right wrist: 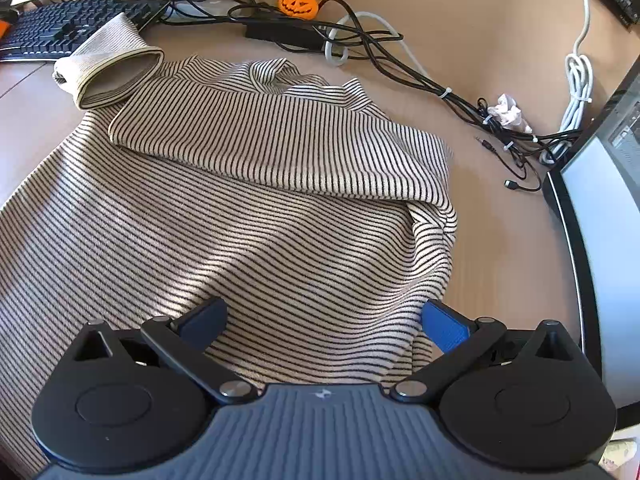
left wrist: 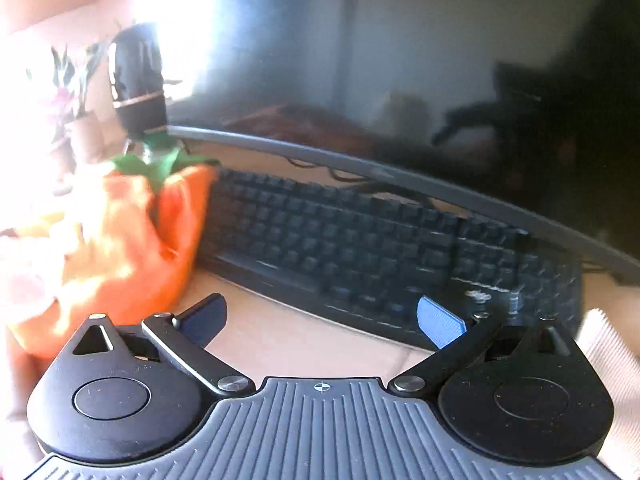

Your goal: Fold clothes

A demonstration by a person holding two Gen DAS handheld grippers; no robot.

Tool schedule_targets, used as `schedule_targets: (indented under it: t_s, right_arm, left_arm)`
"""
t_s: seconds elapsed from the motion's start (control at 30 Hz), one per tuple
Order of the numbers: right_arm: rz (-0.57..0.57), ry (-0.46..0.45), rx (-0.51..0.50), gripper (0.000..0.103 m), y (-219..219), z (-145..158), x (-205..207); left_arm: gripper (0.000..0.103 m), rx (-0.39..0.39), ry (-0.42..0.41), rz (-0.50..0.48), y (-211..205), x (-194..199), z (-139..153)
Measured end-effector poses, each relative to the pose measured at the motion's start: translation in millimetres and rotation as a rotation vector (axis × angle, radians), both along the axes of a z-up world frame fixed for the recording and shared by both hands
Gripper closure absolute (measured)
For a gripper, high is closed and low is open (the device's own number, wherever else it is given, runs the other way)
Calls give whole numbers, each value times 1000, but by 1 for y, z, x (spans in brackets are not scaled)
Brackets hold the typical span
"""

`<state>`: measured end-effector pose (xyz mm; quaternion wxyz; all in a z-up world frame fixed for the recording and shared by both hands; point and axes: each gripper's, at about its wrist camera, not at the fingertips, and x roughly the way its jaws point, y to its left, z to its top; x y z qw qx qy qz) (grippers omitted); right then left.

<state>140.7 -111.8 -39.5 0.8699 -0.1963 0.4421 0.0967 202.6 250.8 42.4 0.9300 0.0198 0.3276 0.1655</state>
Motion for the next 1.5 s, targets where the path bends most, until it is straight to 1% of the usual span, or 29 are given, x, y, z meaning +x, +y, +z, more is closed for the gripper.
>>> schedule_targets:
  t_s: [0.2, 0.23, 0.3, 0.43, 0.47, 0.5, 0.53, 0.6, 0.67, 0.73, 0.77, 0.8, 0.83, 0.87, 0.9, 0.93, 1.03, 1.1, 1.13, 1.23, 1.3, 1.33, 1.5]
  right_arm:
    - [14, -12, -18, 0, 5, -1, 0]
    - [9, -14, -11, 0, 4, -2, 0]
    - [-7, -16, 3, 0, 2, -3, -1]
    - [-32, -29, 31, 0, -1, -4, -5]
    - [-38, -32, 38, 0, -2, -5, -6]
    - [-43, -36, 44, 0, -2, -5, -7]
    - [-49, -39, 51, 0, -3, -6, -8]
    - [-59, -46, 64, 0, -5, -6, -10]
    - [-62, -47, 70, 0, -5, -7, -11]
    - [-59, -52, 72, 0, -3, -7, -11]
    - [-54, -56, 75, 0, -2, -7, -10]
    - [-50, -61, 78, 0, -1, -8, -10]
    - [-49, -64, 83, 0, 0, -8, -10]
    - [-47, -66, 87, 0, 1, -8, -9]
    - [-45, -65, 90, 0, 1, -8, -9]
    - [-43, -64, 92, 0, 2, -8, -8]
    - [-32, -56, 100, 0, -1, -8, -7]
    - [-37, -53, 110, 0, -3, -9, -7]
    - [-40, -52, 115, 0, -3, -10, -7]
    - [-40, -55, 117, 0, -4, -10, -8]
    - [-38, -53, 120, 0, -5, -11, -7]
    - [-37, -52, 121, 0, -5, -11, -7]
    - [-22, -65, 108, 0, 0, -11, -8]
  left_arm:
    - [0, 73, 2, -289, -34, -12, -3]
    - [0, 115, 8, -352, -49, -12, -7]
    - [0, 221, 40, -483, -86, -7, -21]
    - [0, 471, 71, -636, -130, 1, -52]
    - [0, 515, 62, -641, -136, 4, -55]
    - [0, 531, 42, -610, -137, 8, -53]
    - [0, 524, 20, -526, -129, 15, -48]
    - [0, 495, -27, -323, -108, 32, -34]
    - [0, 452, -45, -119, -76, 44, -24]
    - [0, 403, -34, -14, -47, 46, -15]
    - [0, 366, -33, -19, -35, 42, -11]
    - [0, 330, -40, -71, -32, 35, -9]
    - [0, 297, -48, -134, -30, 26, -7]
    - [0, 283, -46, -223, -35, 17, -8]
    - [0, 295, -30, -310, -44, 11, -11]
    - [0, 330, -1, -401, -56, 5, -18]
    - [0, 515, 79, -613, -98, -6, -48]
    - [0, 610, 108, -665, -115, -5, -64]
    - [0, 627, 110, -657, -118, 1, -68]
    - [0, 644, 101, -600, -123, 21, -76]
    - [0, 591, 73, -482, -112, 37, -68]
    - [0, 562, 61, -430, -101, 38, -62]
    - [0, 415, 9, -200, -41, 31, -35]
